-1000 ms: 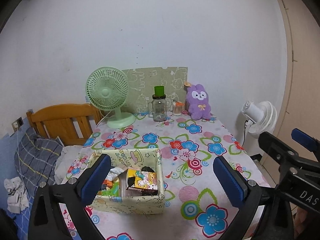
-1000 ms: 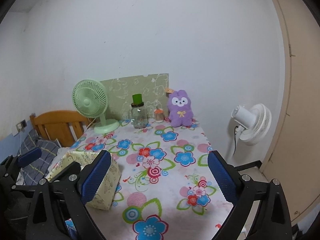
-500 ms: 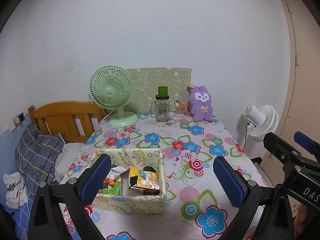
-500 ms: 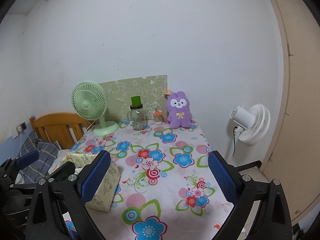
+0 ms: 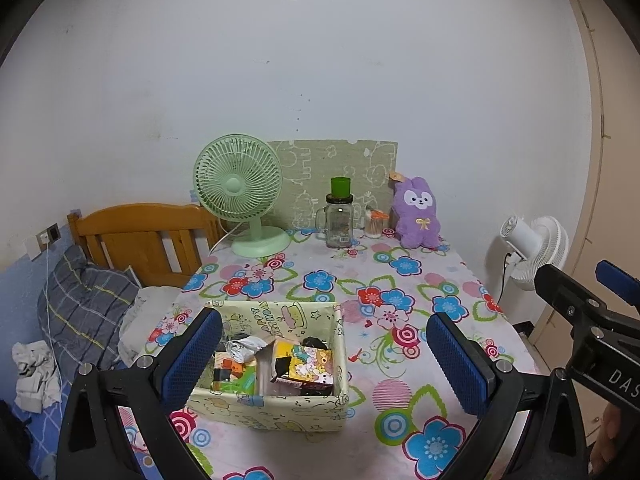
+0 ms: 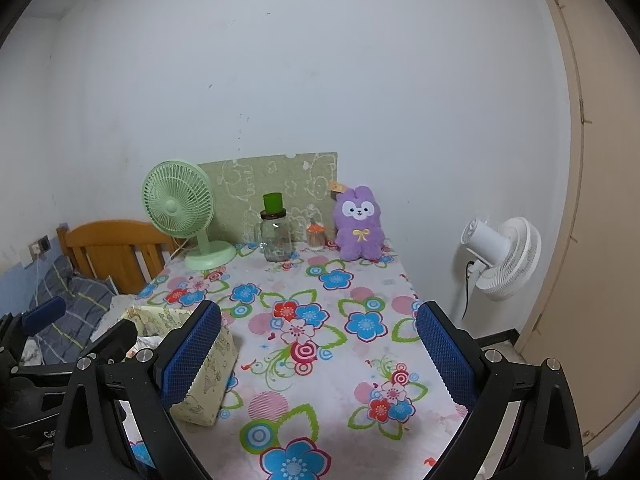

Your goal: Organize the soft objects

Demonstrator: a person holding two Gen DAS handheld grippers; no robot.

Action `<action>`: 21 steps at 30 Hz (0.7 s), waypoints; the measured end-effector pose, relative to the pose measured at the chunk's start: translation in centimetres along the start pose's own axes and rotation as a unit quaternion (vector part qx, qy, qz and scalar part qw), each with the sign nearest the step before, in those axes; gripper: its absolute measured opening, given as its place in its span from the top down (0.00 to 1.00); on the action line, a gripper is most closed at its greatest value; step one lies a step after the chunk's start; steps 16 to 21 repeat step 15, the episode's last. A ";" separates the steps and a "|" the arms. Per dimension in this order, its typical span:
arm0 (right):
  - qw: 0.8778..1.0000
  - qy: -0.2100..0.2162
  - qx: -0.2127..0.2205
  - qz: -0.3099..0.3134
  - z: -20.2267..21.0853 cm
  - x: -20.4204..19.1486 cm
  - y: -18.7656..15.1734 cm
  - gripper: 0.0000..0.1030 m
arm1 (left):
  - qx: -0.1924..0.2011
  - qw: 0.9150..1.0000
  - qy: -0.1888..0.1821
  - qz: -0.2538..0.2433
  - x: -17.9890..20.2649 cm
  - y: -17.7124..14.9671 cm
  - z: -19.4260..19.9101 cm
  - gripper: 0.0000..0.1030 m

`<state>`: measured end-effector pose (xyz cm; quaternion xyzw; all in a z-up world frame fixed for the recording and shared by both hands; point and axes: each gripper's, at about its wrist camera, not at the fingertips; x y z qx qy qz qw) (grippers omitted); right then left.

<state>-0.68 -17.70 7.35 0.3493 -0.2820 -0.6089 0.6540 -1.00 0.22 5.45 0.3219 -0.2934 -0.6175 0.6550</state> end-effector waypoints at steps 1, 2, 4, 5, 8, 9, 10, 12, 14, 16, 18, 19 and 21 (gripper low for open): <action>1.000 0.000 0.000 -0.001 0.0 0.0 0.0 0.03 | 0.000 1.000 0.000 0.001 -0.1 0.0 0.0 0.00; 1.000 0.001 0.000 -0.001 -0.1 0.0 0.0 0.03 | 0.000 1.000 0.000 0.001 -0.1 0.1 0.0 0.00; 1.000 0.002 -0.001 -0.002 -0.1 -0.1 0.1 0.03 | 0.000 1.000 0.001 0.001 -0.2 0.1 0.0 0.00; 1.000 0.002 -0.001 -0.002 -0.1 -0.1 0.1 0.03 | 0.000 1.000 0.001 0.001 -0.2 0.1 0.0 0.00; 1.000 0.003 -0.001 -0.002 -0.2 -0.1 0.1 0.03 | 0.001 1.000 0.001 0.002 -0.3 0.1 0.0 0.00; 1.000 0.003 -0.001 -0.003 -0.2 -0.1 0.1 0.03 | 0.001 1.000 0.000 0.002 -0.3 0.1 0.0 0.00; 1.000 0.003 -0.001 -0.002 -0.2 -0.1 0.1 0.03 | 0.001 1.000 0.000 0.002 -0.4 0.2 0.0 0.00; 1.000 0.002 0.000 -0.001 -0.3 -0.2 0.1 0.03 | 0.000 1.000 0.000 0.003 -0.4 0.2 0.0 0.00; 1.000 0.002 -0.001 -0.001 -0.3 -0.2 0.1 0.03 | -0.002 1.000 0.001 0.004 -0.4 0.2 -0.1 0.00; 1.000 0.003 -0.001 -0.001 -0.3 -0.2 0.1 0.03 | -0.002 1.000 0.003 0.005 -0.4 0.2 -0.1 0.00; 1.000 0.003 -0.001 -0.001 -0.3 -0.2 0.1 0.03 | -0.002 1.000 0.003 0.005 -0.4 0.2 -0.1 0.00; 1.000 0.003 -0.001 -0.001 -0.3 -0.2 0.1 0.03 | -0.002 1.000 0.003 0.005 -0.4 0.2 -0.1 0.00; 1.000 0.003 -0.001 -0.001 -0.3 -0.2 0.1 0.03 | -0.002 1.000 0.003 0.005 -0.4 0.2 -0.1 0.00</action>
Point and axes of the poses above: each gripper's, at about its wrist camera, not at the fingertips, and z roughly against the way its jaws point, x to its right, y to its top, and after that the axes turned 12 degrees about -x, right-handed
